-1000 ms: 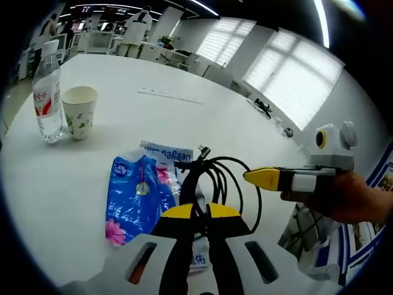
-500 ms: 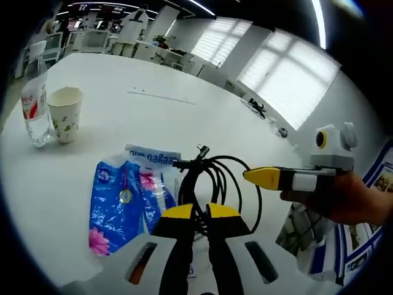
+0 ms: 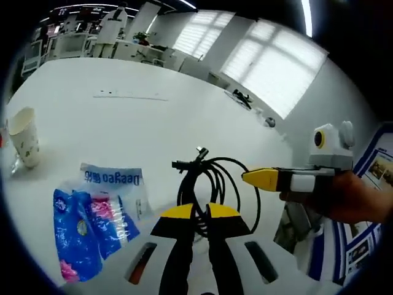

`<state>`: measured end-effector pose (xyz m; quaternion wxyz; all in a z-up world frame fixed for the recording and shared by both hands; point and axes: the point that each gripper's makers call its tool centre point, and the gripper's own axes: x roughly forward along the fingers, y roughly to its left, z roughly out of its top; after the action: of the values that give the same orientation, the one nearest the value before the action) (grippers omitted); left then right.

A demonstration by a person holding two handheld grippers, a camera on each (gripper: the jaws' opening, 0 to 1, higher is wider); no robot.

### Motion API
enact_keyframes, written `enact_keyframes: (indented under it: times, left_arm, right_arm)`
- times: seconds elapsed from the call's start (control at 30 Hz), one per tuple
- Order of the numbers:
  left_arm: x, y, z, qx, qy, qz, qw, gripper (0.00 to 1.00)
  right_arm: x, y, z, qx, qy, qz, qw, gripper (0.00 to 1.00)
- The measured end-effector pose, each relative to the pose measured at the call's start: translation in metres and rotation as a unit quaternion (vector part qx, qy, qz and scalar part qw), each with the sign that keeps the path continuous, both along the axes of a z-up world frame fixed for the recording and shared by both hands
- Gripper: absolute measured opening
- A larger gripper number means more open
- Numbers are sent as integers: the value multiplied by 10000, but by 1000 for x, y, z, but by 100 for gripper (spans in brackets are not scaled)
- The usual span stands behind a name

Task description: Arrange the tabletop items into an orderly group along one side of the table until the central work area is clear of visible clutter.

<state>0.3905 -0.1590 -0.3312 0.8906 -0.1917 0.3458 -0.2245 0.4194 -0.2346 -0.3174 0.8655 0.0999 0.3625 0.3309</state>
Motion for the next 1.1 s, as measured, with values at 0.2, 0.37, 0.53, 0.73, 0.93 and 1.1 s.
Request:
enact_keyframes:
  times: [0.2, 0.37, 0.53, 0.73, 0.93, 1.1]
  left_arm:
    - [13, -3, -4, 25, 19, -52, 10000, 4]
    - [19, -1, -8, 32, 60, -21, 10000, 4]
    - [25, 1, -15, 49, 140, 14, 9999, 4]
    - [32, 4, -22, 38, 240, 70, 9997, 4]
    - [38, 7, -30, 94, 307, 90, 9994, 4]
    - [40, 10, -38, 240, 358, 94, 9990, 4]
  right_arm:
    - [7, -3, -4, 16, 58, -84, 9999, 0]
    - [15, -3, -7, 5, 86, -42, 10000, 0]
    - [24, 1, -14, -32, 159, 32, 9999, 0]
    - [25, 2, -21, -74, 278, 85, 9995, 0]
    - [32, 8, -30, -88, 372, 128, 9992, 0]
    - [36, 11, -39, -119, 450, 179, 9988, 0]
